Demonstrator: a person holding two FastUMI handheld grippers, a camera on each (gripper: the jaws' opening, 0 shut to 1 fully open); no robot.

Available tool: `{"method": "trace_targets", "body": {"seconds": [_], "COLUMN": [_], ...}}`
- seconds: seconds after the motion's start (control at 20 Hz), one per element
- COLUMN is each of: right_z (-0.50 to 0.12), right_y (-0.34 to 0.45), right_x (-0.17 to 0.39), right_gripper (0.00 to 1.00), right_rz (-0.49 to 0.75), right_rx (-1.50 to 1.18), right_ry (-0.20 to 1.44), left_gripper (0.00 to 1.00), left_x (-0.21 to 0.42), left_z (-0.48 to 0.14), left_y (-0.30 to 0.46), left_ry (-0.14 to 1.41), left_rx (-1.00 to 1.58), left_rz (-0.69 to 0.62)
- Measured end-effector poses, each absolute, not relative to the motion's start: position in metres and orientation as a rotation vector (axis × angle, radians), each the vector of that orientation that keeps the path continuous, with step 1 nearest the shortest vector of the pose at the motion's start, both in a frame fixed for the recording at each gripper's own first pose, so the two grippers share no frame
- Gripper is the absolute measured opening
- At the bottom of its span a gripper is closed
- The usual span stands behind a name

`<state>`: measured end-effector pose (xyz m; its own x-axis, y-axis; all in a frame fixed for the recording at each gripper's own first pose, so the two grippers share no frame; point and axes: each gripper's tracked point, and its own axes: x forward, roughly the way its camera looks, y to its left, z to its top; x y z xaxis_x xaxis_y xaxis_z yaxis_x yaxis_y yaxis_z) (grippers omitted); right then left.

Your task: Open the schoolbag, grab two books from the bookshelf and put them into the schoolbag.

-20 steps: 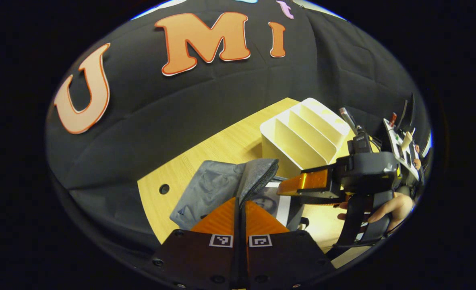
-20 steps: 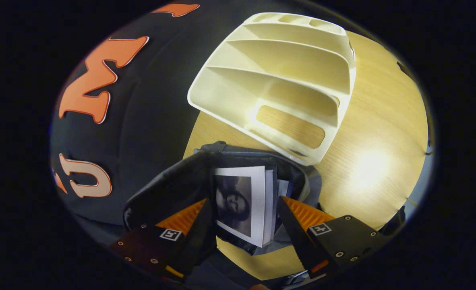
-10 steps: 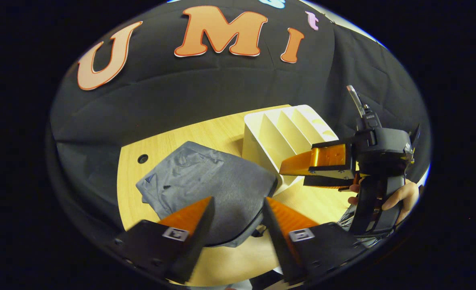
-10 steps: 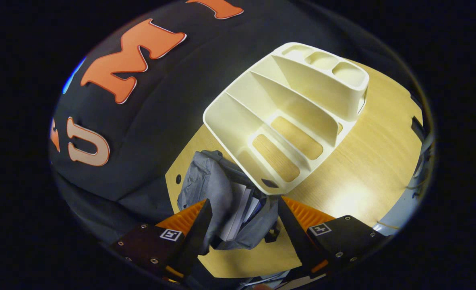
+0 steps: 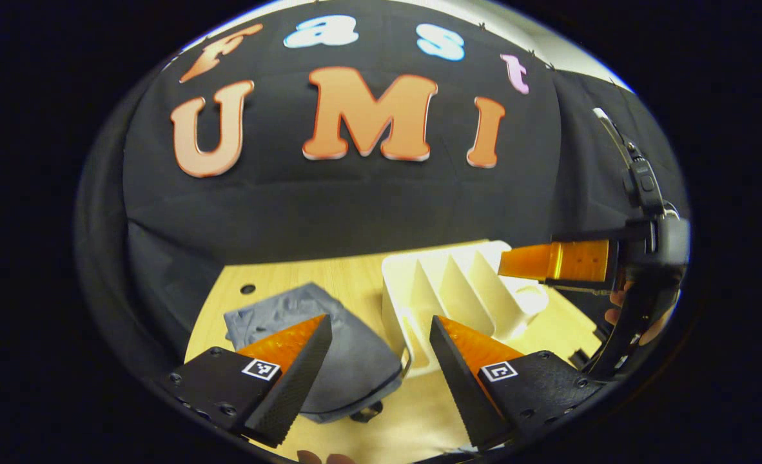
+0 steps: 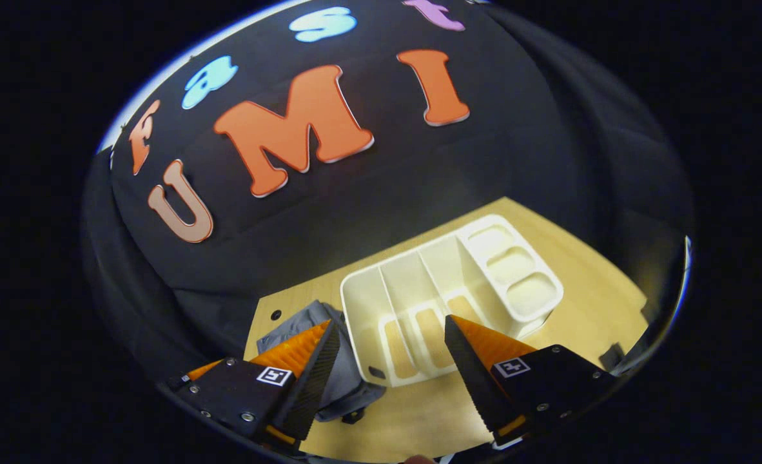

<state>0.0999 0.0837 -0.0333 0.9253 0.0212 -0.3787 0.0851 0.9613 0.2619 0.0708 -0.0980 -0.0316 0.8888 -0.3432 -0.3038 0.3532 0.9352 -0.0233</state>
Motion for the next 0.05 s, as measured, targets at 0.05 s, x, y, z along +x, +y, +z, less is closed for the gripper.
{"method": "trace_targets", "body": {"seconds": [0.05], "right_z": [-0.0154], "right_y": [0.0728], "right_x": [0.0975], "right_gripper": [0.98], "right_rz": [-0.030], "right_rx": [0.246], "right_ry": [0.327], "left_gripper": [0.97], "left_x": [0.0690], "left_z": [-0.0140], "left_y": [-0.1041], "left_ry": [0.262], "left_rx": [0.007], "left_rz": [-0.345]}}
